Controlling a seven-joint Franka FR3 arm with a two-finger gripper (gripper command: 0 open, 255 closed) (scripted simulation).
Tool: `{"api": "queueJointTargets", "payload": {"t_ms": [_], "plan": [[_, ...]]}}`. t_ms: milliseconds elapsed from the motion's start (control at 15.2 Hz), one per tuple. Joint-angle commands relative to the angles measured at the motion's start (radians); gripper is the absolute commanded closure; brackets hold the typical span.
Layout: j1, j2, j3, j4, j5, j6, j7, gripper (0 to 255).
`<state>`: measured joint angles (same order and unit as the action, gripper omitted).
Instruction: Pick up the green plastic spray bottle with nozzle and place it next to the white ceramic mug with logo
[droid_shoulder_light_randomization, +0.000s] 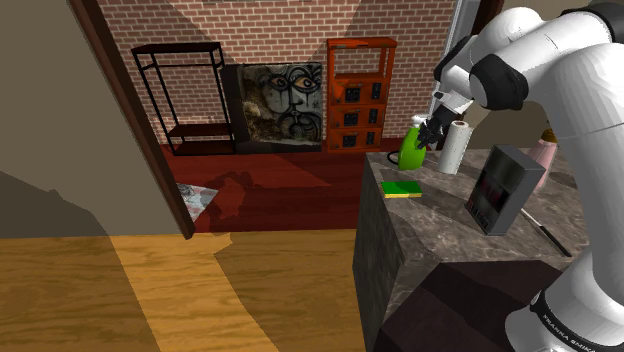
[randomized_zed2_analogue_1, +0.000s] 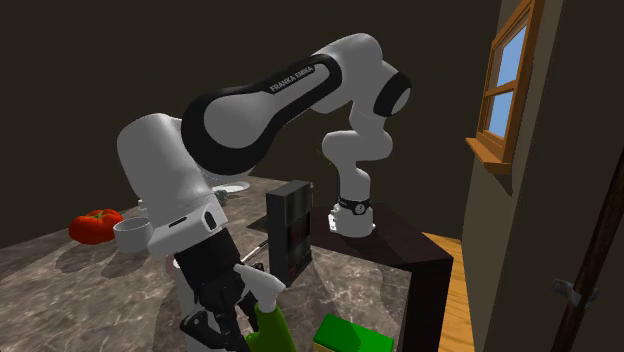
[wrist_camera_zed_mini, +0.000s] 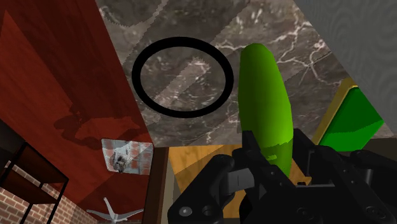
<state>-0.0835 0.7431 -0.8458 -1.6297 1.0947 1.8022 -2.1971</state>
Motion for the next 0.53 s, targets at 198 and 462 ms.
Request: {"api": "queueJointTargets", "payload": {"t_ms": [198,462], "plan": [[0.000,0.000,0.001,0.000,0.001,0.001,0.000,255],[0.010,-0.028,-0.017,0.007,-0.023,-0.022,0.023,255]]}}
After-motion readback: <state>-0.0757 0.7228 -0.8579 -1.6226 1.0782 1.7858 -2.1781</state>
